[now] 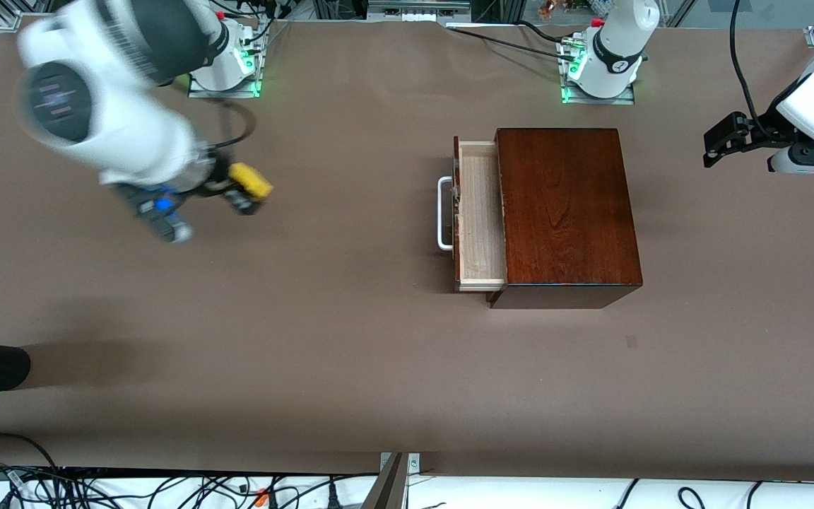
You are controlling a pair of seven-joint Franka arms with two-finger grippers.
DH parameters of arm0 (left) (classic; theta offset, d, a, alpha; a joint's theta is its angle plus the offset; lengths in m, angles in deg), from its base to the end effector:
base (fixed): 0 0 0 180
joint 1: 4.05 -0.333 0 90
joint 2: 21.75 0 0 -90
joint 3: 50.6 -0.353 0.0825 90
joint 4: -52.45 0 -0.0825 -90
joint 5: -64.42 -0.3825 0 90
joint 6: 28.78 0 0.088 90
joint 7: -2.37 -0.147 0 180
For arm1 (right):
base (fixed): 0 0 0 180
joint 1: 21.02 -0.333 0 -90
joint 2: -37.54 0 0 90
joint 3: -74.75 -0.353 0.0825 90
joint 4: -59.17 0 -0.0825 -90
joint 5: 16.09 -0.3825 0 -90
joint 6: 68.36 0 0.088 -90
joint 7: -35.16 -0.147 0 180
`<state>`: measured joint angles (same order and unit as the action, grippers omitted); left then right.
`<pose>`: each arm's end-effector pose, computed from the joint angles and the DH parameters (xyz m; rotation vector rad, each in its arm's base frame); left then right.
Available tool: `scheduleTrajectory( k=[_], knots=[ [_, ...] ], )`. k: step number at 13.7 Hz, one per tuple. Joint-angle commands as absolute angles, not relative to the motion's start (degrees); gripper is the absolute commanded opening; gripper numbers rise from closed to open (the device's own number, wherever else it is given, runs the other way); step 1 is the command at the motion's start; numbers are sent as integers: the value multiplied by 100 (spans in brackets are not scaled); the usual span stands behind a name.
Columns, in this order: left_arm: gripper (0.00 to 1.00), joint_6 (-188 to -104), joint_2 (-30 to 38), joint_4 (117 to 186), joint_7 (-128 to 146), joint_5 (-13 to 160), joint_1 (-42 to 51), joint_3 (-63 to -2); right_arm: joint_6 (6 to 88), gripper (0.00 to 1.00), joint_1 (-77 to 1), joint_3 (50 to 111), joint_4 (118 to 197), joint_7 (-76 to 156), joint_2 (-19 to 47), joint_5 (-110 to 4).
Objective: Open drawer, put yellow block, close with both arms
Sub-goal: 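Carry the yellow cube with the right gripper over the open drawer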
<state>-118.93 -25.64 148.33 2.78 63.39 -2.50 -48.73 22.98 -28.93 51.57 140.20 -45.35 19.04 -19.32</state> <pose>0.5259 -0.0294 0.6102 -3.1189 0.0823 0.0491 0.5643 0.3086 0.5172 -2.8214 1.3259 0.3389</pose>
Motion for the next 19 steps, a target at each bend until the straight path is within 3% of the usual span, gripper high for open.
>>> scheduleTrajectory(
  k=[1, 4, 10, 19],
  knots=[
    [100, -11948, -2579, 14834, 141, 6293, -273, -4858, 2795, 11, -3681, 5199, 13977, -6698, 1559, -1934],
    [100, -11948, -2579, 14834, 141, 6301, -273, -4858, 3472, 11, -4447, 5207, 13898, -8379, 1172, -1785],
    [100, -11948, -2579, 14826, 141, 6301, -273, -4858, 3657, 11, -5862, 5277, 12282, -10737, -305, -1205],
    [100, -11948, -2579, 14826, 149, 6301, -273, -4858, 4580, 11, -6751, 5795, 12123, -11417, -886, -1178]
  ],
)
